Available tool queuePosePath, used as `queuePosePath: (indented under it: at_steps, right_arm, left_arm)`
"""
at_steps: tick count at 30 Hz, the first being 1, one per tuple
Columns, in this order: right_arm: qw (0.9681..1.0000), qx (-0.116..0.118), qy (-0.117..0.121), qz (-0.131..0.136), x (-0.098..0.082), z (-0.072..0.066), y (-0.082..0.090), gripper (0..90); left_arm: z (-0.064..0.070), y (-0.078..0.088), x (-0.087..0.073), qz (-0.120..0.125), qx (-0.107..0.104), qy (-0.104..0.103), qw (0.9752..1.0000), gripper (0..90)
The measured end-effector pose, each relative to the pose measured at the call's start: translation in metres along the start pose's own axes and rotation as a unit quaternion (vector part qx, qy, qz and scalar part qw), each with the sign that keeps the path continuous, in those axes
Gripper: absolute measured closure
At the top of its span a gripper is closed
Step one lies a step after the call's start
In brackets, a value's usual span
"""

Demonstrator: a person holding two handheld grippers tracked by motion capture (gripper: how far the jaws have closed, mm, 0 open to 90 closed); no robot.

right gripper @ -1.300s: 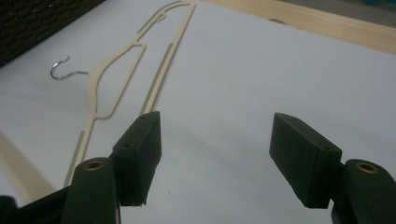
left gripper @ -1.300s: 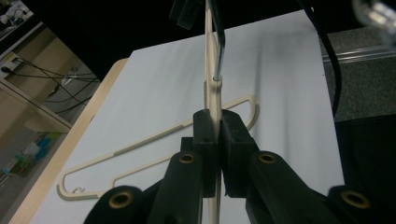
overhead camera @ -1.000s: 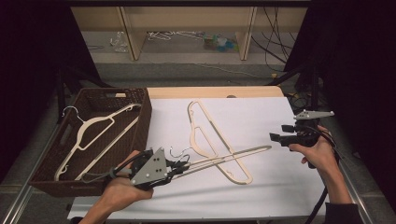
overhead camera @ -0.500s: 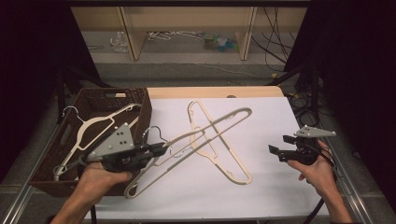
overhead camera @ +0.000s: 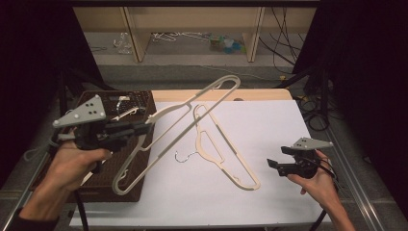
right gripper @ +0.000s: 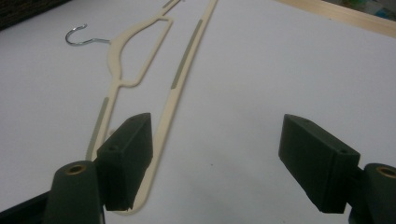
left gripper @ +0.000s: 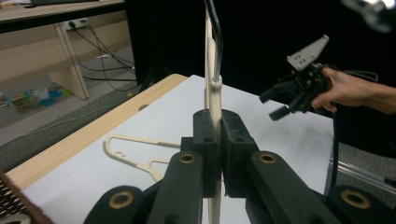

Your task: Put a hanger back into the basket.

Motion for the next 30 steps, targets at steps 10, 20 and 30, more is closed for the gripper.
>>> queuePosePath:
  at_steps: [10, 20, 30]
  right_arm:
    - [0.9998, 0.015, 0.012, -0.007, -0.001, -0.012, -0.002, 27.2]
    - [0.9997, 0.016, 0.015, -0.007, -0.003, -0.014, -0.002, 27.2]
    - [0.9995, 0.025, 0.018, -0.011, -0.005, -0.017, -0.005, 26.8]
  left_arm:
    - [-0.042, 0.025, 0.011, -0.012, 0.049, 0.016, 0.9986, 85.7]
    - [-0.109, 0.050, -0.014, -0.043, 0.114, -0.012, 0.9924, 85.6]
    - [-0.151, 0.072, -0.046, -0.075, 0.161, -0.012, 0.9840, 85.6]
Point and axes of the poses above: each handheld gripper's, and its own axes: y roughly backward along the jaws, x roughly out of its top, z roughly to its right, the point moved 5 cm from there along -y, roughly forward along the jaws, and after that the axes turned 12 degrees about z, right-handed, at the moved point
